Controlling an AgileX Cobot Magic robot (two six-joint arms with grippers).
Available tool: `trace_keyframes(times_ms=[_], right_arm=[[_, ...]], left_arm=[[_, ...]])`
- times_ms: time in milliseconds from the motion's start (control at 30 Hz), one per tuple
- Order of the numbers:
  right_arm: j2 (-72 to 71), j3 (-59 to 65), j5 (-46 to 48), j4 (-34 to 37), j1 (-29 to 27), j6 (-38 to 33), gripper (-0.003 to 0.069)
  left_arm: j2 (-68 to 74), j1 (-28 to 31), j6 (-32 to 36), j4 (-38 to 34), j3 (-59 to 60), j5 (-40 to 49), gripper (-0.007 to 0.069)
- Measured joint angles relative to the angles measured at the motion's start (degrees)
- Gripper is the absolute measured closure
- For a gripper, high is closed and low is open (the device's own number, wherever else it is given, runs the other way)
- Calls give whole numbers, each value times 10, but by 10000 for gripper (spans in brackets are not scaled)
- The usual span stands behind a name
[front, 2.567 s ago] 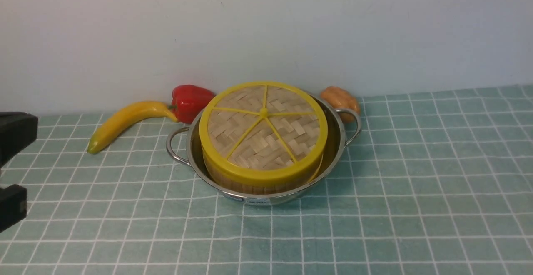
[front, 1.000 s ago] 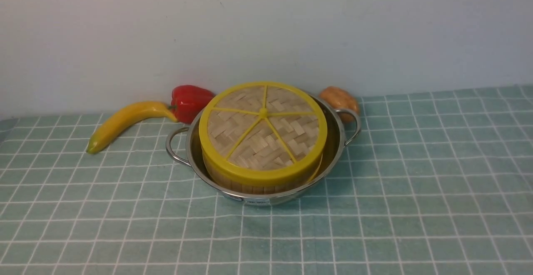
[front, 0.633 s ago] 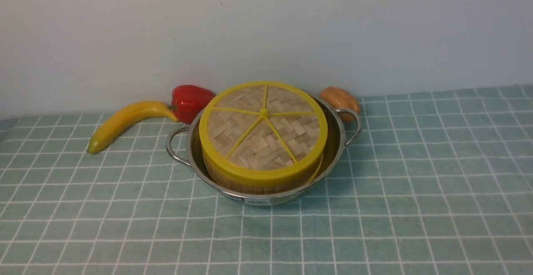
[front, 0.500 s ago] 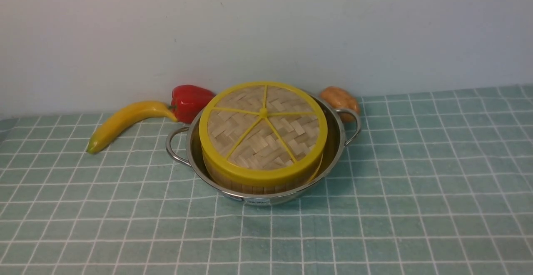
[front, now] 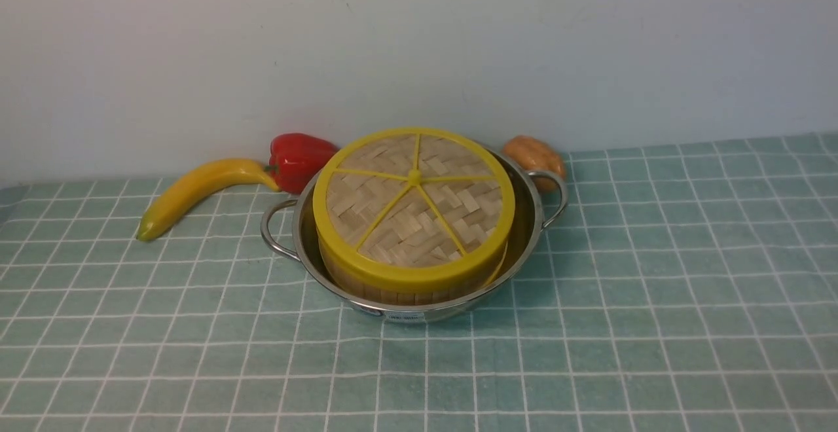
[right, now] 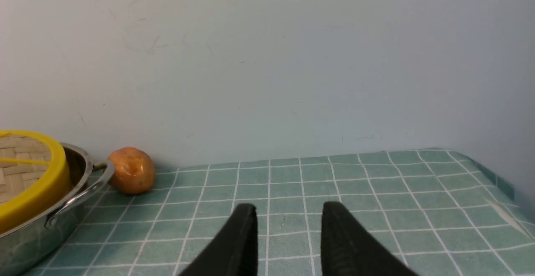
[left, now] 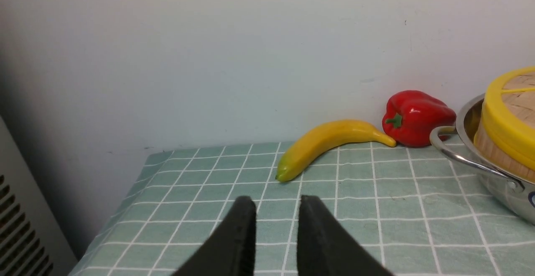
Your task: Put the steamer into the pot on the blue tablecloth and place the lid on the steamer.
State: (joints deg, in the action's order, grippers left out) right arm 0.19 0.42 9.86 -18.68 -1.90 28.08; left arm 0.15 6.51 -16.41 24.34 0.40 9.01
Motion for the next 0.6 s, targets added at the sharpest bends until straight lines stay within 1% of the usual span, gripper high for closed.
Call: trace_keyframes(times_ms=[600], right_arm=[[0, 0, 0, 0, 0, 0, 419]], left_arm=[[0, 0, 0, 1, 0, 0, 451]])
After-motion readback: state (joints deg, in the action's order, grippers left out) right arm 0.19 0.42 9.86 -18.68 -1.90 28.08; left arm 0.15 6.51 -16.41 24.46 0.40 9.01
